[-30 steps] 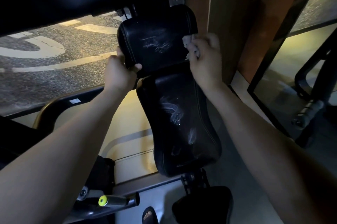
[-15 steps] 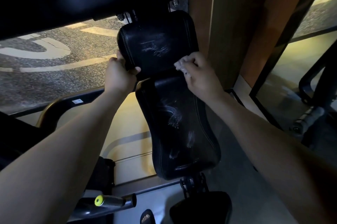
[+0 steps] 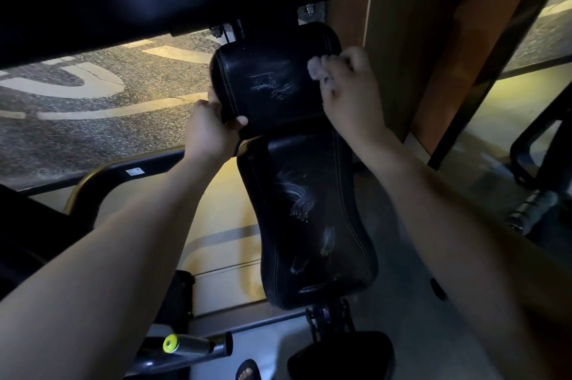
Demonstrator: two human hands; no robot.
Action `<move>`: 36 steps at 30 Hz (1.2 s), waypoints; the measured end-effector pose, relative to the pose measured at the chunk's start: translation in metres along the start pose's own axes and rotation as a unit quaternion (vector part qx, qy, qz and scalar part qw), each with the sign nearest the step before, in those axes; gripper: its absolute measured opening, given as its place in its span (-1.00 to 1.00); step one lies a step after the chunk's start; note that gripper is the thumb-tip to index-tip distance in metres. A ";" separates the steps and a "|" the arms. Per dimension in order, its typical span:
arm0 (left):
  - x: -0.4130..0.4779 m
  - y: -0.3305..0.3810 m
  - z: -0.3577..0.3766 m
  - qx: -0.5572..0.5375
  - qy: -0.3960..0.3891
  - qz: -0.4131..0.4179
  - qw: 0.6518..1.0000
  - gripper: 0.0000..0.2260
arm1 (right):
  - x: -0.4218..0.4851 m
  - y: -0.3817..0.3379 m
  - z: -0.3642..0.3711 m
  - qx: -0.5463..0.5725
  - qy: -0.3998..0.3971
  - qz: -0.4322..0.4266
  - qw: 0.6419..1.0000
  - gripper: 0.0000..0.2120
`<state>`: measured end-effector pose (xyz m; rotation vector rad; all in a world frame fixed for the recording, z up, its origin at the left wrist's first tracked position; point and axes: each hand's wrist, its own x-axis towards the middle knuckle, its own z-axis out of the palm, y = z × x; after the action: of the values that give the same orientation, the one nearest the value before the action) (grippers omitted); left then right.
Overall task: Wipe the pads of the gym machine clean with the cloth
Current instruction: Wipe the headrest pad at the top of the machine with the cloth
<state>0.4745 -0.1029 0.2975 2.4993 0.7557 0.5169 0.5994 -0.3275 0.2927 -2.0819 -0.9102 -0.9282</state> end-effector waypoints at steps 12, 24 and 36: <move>-0.005 0.007 -0.003 0.015 -0.008 0.013 1.000 -0.33 | 0.031 0.001 0.007 0.070 0.063 0.057 0.994 -0.81; -0.016 0.017 -0.011 0.023 -0.034 0.016 0.999 -0.25 | 0.068 -0.003 0.009 0.097 0.014 0.136 0.986 -0.70; -0.016 0.015 -0.012 0.006 -0.042 0.028 0.999 -0.25 | 0.073 -0.022 0.003 0.043 -0.076 -0.020 0.996 -0.72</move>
<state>0.4627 -0.1196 0.3124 2.5420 0.6599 0.4239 0.6199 -0.2902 0.3559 -2.0889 -1.0544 -0.7437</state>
